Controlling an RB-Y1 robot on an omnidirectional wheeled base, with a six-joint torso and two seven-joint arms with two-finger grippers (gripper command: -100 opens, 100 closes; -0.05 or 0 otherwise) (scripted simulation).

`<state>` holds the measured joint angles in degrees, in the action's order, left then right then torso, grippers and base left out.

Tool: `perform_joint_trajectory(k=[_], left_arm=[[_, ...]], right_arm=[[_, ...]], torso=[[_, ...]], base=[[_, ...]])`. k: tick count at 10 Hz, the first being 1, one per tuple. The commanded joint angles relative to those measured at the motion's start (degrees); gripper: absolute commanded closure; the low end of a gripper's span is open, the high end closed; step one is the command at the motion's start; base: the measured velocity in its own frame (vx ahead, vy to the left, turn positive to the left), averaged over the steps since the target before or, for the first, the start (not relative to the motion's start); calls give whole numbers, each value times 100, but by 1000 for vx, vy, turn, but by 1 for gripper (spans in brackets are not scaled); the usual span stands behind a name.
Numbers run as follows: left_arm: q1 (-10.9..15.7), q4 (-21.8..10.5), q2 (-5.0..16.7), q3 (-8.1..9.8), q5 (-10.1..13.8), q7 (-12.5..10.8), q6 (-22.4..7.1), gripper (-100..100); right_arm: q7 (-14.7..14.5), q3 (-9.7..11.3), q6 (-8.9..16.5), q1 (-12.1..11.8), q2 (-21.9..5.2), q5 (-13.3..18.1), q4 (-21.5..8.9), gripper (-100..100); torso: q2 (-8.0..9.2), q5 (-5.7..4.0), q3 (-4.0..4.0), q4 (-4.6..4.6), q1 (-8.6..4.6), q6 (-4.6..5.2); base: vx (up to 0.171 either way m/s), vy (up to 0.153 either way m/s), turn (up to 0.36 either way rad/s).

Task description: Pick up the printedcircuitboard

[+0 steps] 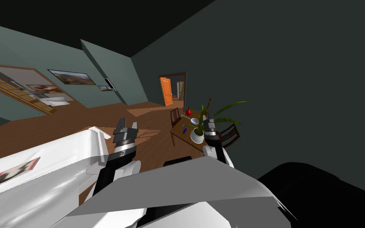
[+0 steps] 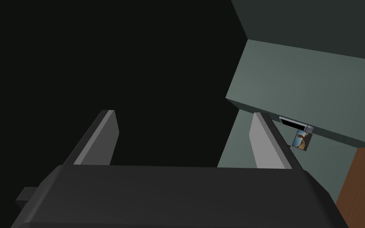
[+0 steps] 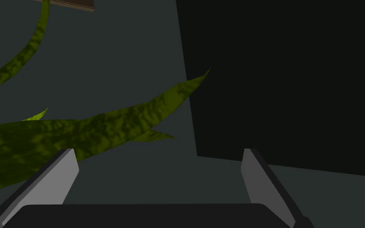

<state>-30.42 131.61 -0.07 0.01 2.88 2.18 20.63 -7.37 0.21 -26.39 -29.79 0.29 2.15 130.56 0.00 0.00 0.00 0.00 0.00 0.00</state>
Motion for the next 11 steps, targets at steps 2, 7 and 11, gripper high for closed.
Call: perform_joint_trajectory(k=[2,7,11], left_arm=[[0,0,0,0,0,0,0,0],[0,0,-1,-1,0,0,0,0],[-1,0,-1,-1,0,0,0,0]], right_arm=[[3,-47,-36,-59,-300,-59,-165,-100],[-4,-218,-94,-288,-728,-195,-785,-100],[-30,-399,-87,-544,-995,-273,-1489,-100]], torso=[[4,1,2,1,5,-1],[-4,9,-2,-1,43,-2],[-11,9,-7,-3,36,1]], base=[[-18,32,71],[1,89,107],[43,97,129]])
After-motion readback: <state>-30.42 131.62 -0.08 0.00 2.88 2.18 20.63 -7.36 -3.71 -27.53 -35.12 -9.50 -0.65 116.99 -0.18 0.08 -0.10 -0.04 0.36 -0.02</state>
